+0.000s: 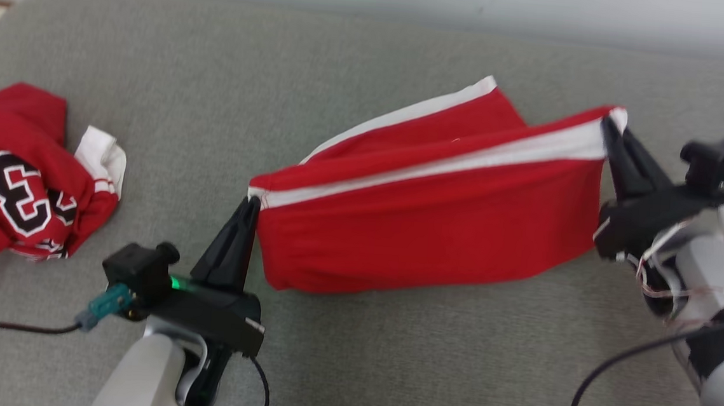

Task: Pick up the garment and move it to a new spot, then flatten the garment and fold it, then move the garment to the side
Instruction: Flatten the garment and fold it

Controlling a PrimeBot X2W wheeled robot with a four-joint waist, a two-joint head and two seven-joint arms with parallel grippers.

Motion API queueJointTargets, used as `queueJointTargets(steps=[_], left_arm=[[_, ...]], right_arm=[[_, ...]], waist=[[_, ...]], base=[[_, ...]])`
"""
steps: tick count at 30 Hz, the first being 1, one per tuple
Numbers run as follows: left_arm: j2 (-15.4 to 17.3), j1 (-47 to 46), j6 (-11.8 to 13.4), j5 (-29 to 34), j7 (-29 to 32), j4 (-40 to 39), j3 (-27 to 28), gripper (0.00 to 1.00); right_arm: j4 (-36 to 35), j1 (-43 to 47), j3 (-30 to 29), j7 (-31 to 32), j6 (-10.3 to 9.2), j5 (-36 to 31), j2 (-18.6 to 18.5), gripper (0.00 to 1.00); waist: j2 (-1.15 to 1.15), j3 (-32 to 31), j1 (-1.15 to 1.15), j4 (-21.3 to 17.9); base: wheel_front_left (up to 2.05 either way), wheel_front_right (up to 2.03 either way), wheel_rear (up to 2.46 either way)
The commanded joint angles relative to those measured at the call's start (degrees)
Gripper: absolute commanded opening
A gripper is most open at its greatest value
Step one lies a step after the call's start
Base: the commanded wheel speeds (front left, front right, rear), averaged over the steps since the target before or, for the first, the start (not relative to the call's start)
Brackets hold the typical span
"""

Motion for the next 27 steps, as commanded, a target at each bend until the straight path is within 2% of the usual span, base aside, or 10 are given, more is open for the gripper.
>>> queueJointTargets(steps=[1, 9, 18, 22, 23, 24, 25, 26, 27], left_arm=[[0.1, -2.0, 0.1, -1.3, -0.1, 0.7, -0.2, 0.00], [0.0, -7.9, 0.1, -5.8, -0.1, 1.0, -5.6, 0.00], [0.0, -10.1, 0.1, -8.1, -0.1, 1.0, -6.5, 0.00], [0.0, -10.7, 0.1, -7.3, -0.1, 0.9, -5.8, 0.00], [0.0, -10.5, 0.1, -7.3, -0.1, 0.8, -5.8, 0.22], [0.1, -10.5, 0.1, -7.3, -0.1, 0.6, -5.8, 0.51], [0.0, -10.5, 0.1, -7.1, -0.1, 0.5, -5.9, 1.00], [0.0, -10.4, 0.1, -7.0, -0.1, 0.4, -6.0, 1.00], [0.1, -10.2, 0.1, -6.7, -0.1, 0.4, -5.9, 1.00]], right_arm=[[1.9, -3.1, 0.7, 0.0, -0.09, 0.8, 0.3, 0.00], [10.3, -14.2, 5.8, 0.1, -0.08, 2.2, 0.9, 0.00], [15.9, -20.7, 10.2, 0.1, -0.08, 4.4, 1.1, 0.00], [18.2, -22.3, 11.5, 0.0, -0.08, 5.1, 1.4, 0.00], [18.5, -22.4, 11.7, 0.0, -0.08, 5.3, 1.5, 0.09], [18.8, -22.6, 11.6, 0.0, -0.08, 5.6, 1.6, 0.33], [19.0, -22.5, 11.5, 0.0, -0.08, 5.6, 1.7, 0.85], [18.9, -22.2, 11.3, 0.0, -0.08, 5.5, 1.7, 1.00], [18.7, -21.8, 11.0, 0.0, -0.08, 5.4, 1.7, 1.00]], waist=[[-0.01, 6.9, -0.02, 4.8], [-0.01, 12.6, -0.02, 8.3], [-0.01, 15.3, -0.02, 10.8], [-0.01, 15.8, -0.02, 11.3], [-0.01, 15.8, -0.02, 11.4], [-0.01, 15.9, -0.02, 11.4], [-0.01, 15.9, -0.02, 11.3], [-0.01, 15.8, -0.02, 11.2], [-0.01, 15.7, -0.02, 11.0]], base=[[0.00, 0.00, 0.00], [0.00, 0.00, 0.00], [0.00, 0.00, 0.00], [0.00, 0.00, 0.00], [0.00, 0.00, 0.00], [0.00, 0.00, 0.00], [0.00, 0.00, 0.00], [0.00, 0.00, 0.00], [0.00, 0.00, 0.00]])
